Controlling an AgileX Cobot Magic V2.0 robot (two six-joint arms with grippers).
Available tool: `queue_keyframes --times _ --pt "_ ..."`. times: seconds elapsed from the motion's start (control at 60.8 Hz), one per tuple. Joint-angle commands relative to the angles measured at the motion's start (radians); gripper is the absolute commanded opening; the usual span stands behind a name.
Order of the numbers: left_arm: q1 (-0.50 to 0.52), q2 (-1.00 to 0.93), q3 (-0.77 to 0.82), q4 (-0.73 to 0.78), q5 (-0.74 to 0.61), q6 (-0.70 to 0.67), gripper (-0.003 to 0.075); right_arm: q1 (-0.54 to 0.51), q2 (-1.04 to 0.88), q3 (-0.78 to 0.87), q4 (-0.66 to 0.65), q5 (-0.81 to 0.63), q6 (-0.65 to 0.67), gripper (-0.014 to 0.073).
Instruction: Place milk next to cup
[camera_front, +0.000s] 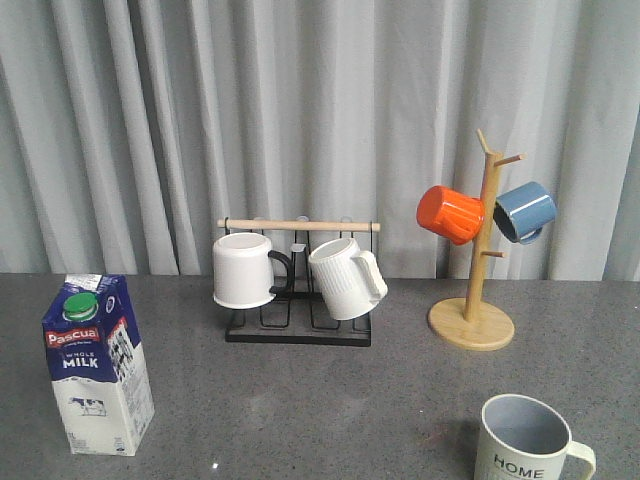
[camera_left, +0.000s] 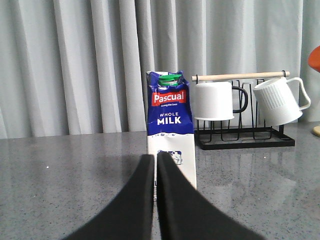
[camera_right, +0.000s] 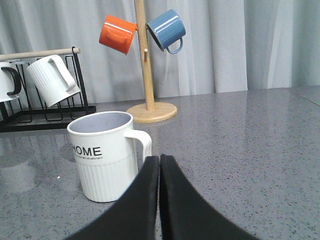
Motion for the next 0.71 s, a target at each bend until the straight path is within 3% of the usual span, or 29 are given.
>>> queue_keyframes --times 0.0,0.427,0.69 --pt "0.001 -0.002 0.026 -0.003 -0.074 -0.009 -0.0007 -0.004 -0.009 0.009 -0.012 -0.072 -0.002 -0.0005" --pt "0.001 -0.002 0.019 -0.015 -0.087 -0.033 -0.0006 -0.004 -0.009 0.009 -0.012 -0.070 -0.002 -0.0005" --pt "0.000 -0.002 0.019 -0.015 -0.141 -0.215 -0.0006 -0.004 -0.009 0.005 -0.012 -0.096 -0.002 -0.0005"
